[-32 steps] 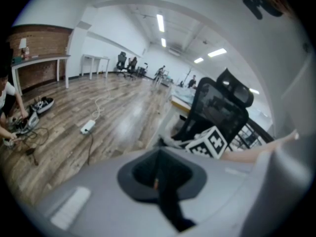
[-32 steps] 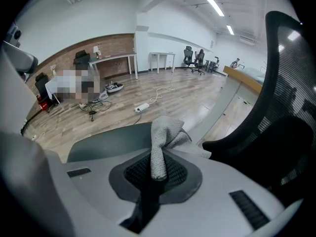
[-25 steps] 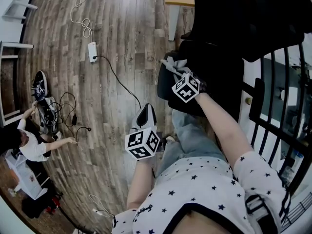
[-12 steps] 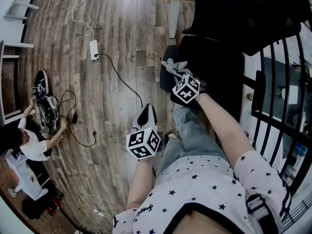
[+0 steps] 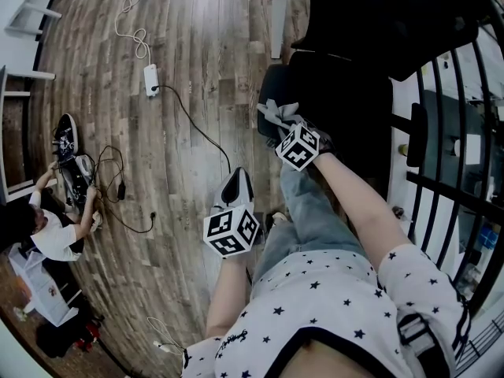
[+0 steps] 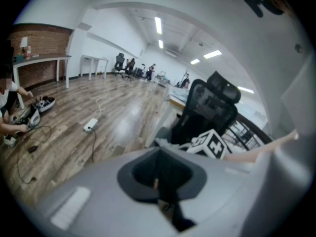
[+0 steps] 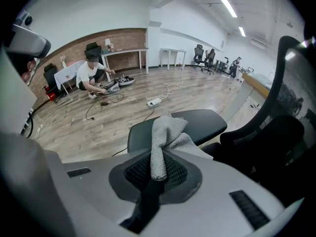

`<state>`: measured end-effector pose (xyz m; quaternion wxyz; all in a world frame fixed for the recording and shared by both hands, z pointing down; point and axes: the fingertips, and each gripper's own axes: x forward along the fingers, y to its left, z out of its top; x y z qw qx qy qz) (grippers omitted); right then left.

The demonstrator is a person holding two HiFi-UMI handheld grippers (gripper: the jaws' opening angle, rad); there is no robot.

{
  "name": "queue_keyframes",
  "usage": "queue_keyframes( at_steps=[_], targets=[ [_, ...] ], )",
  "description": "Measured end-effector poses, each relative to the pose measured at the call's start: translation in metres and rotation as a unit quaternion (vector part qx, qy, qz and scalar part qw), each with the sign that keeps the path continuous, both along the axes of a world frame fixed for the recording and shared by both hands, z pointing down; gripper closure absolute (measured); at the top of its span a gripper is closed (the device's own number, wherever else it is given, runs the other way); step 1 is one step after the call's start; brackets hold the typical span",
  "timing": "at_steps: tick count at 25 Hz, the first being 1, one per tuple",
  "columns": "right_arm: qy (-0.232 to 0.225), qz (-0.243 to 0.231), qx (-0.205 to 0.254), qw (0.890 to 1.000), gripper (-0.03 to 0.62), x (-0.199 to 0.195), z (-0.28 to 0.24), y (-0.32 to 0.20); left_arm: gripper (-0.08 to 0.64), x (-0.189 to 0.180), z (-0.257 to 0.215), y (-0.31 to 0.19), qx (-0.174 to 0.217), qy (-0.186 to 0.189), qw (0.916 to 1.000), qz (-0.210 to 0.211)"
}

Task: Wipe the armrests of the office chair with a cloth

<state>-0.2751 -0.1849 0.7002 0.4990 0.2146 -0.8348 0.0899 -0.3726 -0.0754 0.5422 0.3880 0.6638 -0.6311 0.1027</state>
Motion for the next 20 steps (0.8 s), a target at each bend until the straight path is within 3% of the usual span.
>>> queue_keyframes(
  at_steps=[20],
  targets=[
    [0.002, -0.034, -0.005, 0.999, 0.56, -0.005, -0.001, 0.069, 0.554, 0.0, -0.004, 0.049, 0.014, -0.001, 0.9999, -0.003]
  ],
)
